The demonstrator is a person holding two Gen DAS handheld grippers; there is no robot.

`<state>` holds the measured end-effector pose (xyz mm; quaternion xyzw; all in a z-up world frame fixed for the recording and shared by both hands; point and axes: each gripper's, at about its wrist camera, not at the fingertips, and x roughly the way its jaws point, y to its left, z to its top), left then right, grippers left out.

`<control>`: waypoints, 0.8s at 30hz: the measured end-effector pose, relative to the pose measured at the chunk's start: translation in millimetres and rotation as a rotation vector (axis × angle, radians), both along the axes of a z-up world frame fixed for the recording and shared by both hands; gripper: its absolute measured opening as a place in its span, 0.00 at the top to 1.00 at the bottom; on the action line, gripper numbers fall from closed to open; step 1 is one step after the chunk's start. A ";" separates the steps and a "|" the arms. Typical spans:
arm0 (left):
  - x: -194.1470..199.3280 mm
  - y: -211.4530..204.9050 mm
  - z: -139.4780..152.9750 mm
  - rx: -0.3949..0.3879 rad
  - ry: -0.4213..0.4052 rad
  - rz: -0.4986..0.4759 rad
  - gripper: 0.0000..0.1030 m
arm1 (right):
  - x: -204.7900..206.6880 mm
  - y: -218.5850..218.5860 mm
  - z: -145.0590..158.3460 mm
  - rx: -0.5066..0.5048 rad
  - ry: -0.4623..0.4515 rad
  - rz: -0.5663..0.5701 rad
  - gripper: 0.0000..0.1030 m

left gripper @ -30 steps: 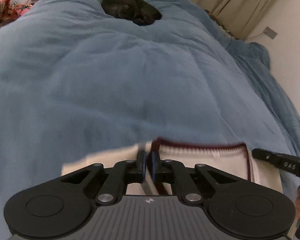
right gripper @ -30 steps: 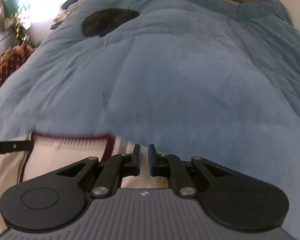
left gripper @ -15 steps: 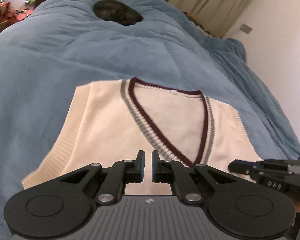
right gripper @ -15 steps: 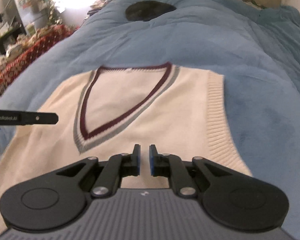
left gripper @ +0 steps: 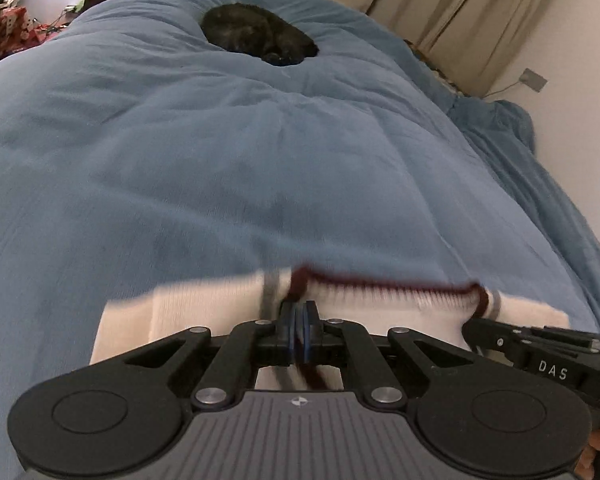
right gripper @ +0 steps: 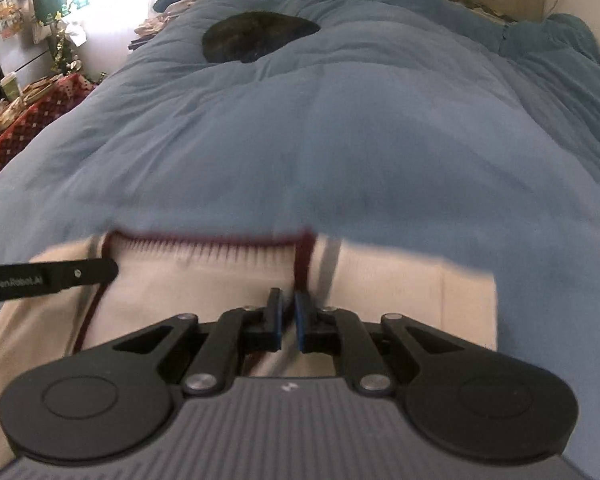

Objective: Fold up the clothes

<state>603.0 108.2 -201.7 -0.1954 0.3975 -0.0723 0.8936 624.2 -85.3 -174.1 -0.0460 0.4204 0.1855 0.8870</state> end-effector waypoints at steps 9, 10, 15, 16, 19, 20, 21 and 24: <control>-24.8 32.1 54.9 -0.097 -0.103 -0.008 0.95 | -0.8 -18.2 43.7 0.101 -0.063 0.007 0.88; -38.2 37.1 58.1 -0.099 -0.097 -0.007 0.95 | -13.0 -27.6 46.6 0.097 -0.048 0.000 0.87; -88.3 52.1 33.6 -0.084 0.028 0.010 0.96 | -68.8 -57.0 36.6 -0.027 0.007 -0.002 0.87; -90.0 52.7 23.8 -0.079 0.052 0.023 0.96 | -73.7 -59.6 31.3 -0.043 0.022 -0.009 0.87; -82.3 54.6 -0.7 -0.062 0.083 0.055 0.98 | -68.8 -62.2 13.1 -0.049 0.051 -0.020 0.89; -74.4 54.7 -3.2 -0.055 0.070 0.060 0.98 | -63.0 -62.4 7.7 -0.047 0.052 -0.025 0.93; -66.5 54.7 -5.7 -0.048 0.057 0.065 0.98 | -55.7 -62.6 4.3 -0.045 0.045 -0.029 0.95; -31.2 56.3 -8.6 -0.040 0.032 0.069 0.98 | -22.0 -44.4 -1.0 -0.057 0.006 -0.022 0.97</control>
